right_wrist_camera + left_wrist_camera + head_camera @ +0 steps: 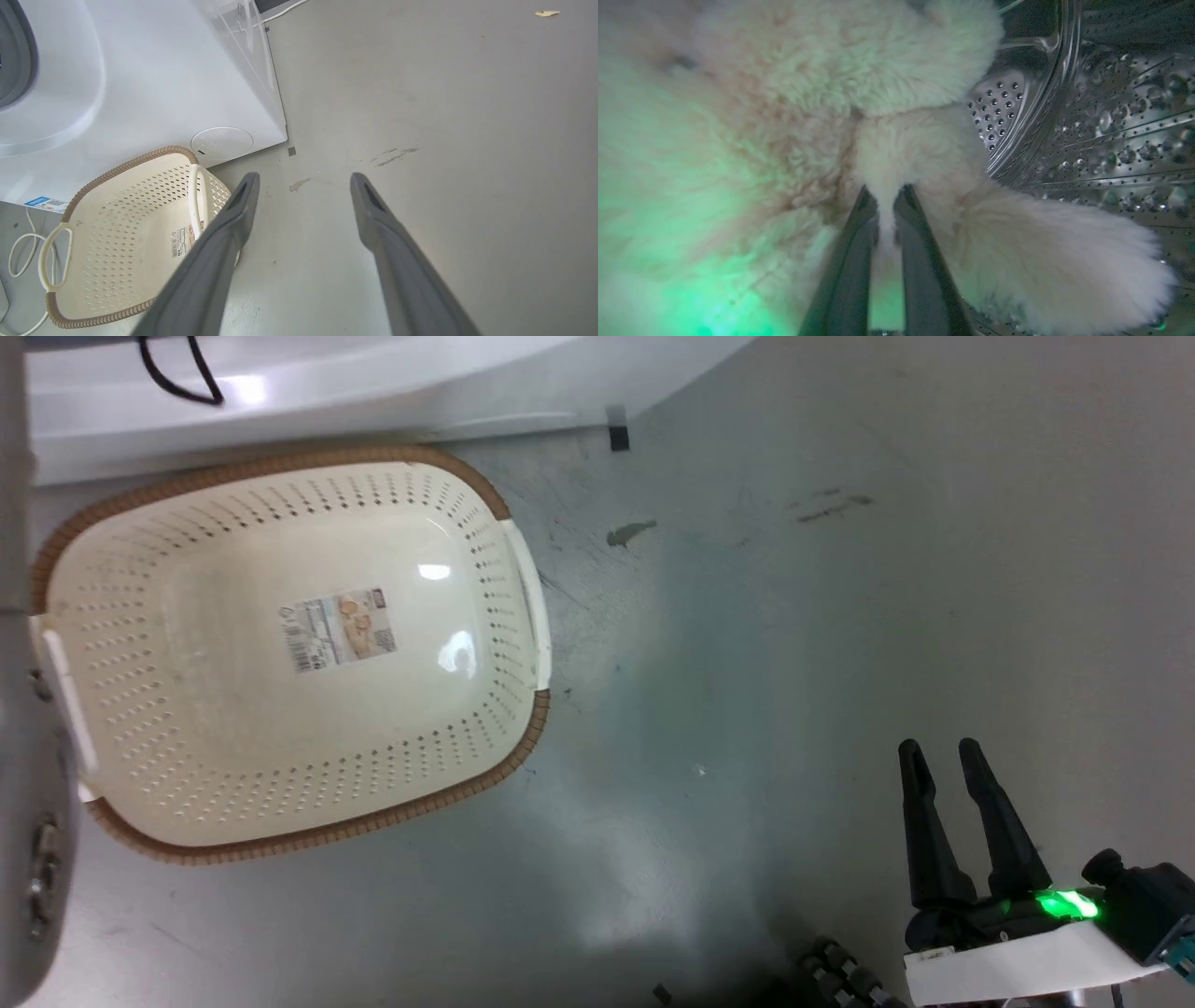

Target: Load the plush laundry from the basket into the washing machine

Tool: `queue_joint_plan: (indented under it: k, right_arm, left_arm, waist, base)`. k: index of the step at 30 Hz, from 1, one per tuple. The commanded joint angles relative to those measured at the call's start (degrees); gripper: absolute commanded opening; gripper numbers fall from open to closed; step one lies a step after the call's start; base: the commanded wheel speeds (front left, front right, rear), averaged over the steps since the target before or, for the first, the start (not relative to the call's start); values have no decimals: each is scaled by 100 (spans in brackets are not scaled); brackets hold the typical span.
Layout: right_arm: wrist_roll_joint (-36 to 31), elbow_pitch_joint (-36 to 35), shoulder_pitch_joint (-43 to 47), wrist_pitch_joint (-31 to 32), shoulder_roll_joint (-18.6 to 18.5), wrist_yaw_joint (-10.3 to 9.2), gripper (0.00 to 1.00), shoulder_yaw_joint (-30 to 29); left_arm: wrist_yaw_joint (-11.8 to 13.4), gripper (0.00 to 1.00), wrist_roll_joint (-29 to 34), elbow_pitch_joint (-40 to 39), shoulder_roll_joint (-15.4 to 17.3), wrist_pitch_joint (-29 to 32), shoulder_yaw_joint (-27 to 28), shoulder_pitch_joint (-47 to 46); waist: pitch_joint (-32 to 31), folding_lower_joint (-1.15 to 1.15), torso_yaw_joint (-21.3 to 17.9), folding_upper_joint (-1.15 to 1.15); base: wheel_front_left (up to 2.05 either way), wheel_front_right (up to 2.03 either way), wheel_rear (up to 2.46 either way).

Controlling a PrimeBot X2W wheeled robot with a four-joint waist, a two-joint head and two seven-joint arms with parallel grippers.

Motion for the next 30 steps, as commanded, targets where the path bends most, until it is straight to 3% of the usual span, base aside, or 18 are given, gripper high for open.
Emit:
queue_joint_plan:
  k: [1,10,12,19,30]
  right_arm:
    - [42,-44,18,-26,-4,3,100,1]
    - [131,-93,37,-26,-4,3,100,76]
    - [148,-101,22,-26,-4,3,100,69]
    - [95,-87,-42,-27,-4,3,100,22]
    - [-97,-99,-87,-27,-4,3,100,-139]
  left_arm:
    - [11,0,57,-9,44,1,-35,-172]
    - [64,0,81,204,43,141,-137,-613]
    - [89,100,45,284,13,168,-129,-653]
    - [94,100,-133,581,-68,113,-75,-567]
    - [-105,100,-456,913,-433,-197,-42,-104]
  waist:
    - [87,-1,-67,0]
    - [344,-1,-90,0]
    - [387,-1,-56,0]
    - [326,-1,22,0]
    - [-121,-1,392,0]
  base:
    - [0,0,0]
    - [0,0,0]
    - [0,0,0]
    - [0,0,0]
    - [0,0,0]
